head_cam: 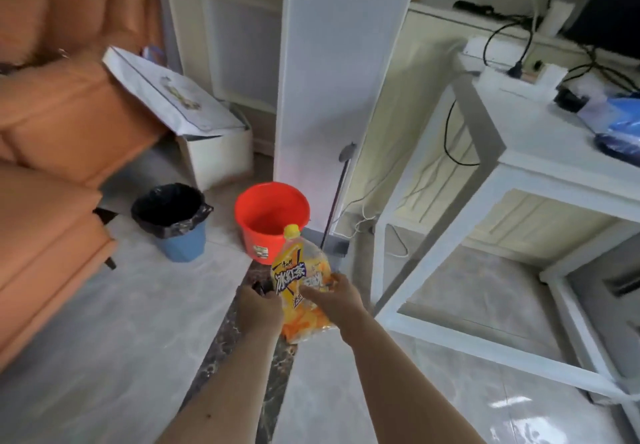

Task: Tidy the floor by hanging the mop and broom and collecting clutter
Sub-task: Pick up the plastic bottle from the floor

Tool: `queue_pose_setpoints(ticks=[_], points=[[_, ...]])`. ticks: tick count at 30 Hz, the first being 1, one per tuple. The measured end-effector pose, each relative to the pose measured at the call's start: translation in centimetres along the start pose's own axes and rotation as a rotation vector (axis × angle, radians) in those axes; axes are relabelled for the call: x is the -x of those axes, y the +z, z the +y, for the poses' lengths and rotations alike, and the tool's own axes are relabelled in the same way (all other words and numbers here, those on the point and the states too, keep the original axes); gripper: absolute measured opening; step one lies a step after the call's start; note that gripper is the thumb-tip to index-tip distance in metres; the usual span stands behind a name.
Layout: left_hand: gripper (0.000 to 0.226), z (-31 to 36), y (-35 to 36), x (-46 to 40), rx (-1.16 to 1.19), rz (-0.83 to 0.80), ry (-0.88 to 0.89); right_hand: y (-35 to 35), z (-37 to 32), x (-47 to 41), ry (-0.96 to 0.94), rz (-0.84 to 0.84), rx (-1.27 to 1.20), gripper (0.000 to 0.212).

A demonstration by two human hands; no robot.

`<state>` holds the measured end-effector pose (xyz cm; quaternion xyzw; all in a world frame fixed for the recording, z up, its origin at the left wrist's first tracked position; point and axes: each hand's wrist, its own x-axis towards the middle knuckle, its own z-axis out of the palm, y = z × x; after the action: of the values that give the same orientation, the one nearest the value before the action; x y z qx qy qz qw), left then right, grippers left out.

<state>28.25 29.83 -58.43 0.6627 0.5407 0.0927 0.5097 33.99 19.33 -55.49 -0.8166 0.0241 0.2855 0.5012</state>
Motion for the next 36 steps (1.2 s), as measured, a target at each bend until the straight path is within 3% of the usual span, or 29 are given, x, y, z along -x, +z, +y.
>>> queue_pose_setpoints(ticks=[3, 14, 21, 27, 30, 36], points=[[0.027, 2.4, -0.7, -6.1, 0.012, 0.049, -0.027, 3.4, -4.1, -4.9, -0.036, -0.035, 0.017, 0.078], [0.026, 5.8, -4.8, -23.5, 0.054, 0.232, -0.148, 16.2, -13.4, -18.7, -0.081, -0.201, 0.167, 0.075], [0.026, 6.7, -8.2, -35.5, 0.072, 0.304, -0.183, 25.9, -17.5, -26.6, -0.044, -0.196, 0.278, 0.077], [0.006, 6.4, -9.0, -47.1, -0.077, 0.246, -0.127, 33.9, -19.7, -34.0, 0.074, -0.121, 0.275, 0.063], [0.022, 5.4, -8.8, -51.8, -0.130, 0.207, -0.172, 37.5, -20.0, -37.3, 0.121, -0.106, 0.341, 0.066], [0.025, 4.1, -8.0, -58.6, -0.164, 0.131, -0.203, 42.4, -20.8, -41.6, 0.213, -0.040, 0.463, 0.065]])
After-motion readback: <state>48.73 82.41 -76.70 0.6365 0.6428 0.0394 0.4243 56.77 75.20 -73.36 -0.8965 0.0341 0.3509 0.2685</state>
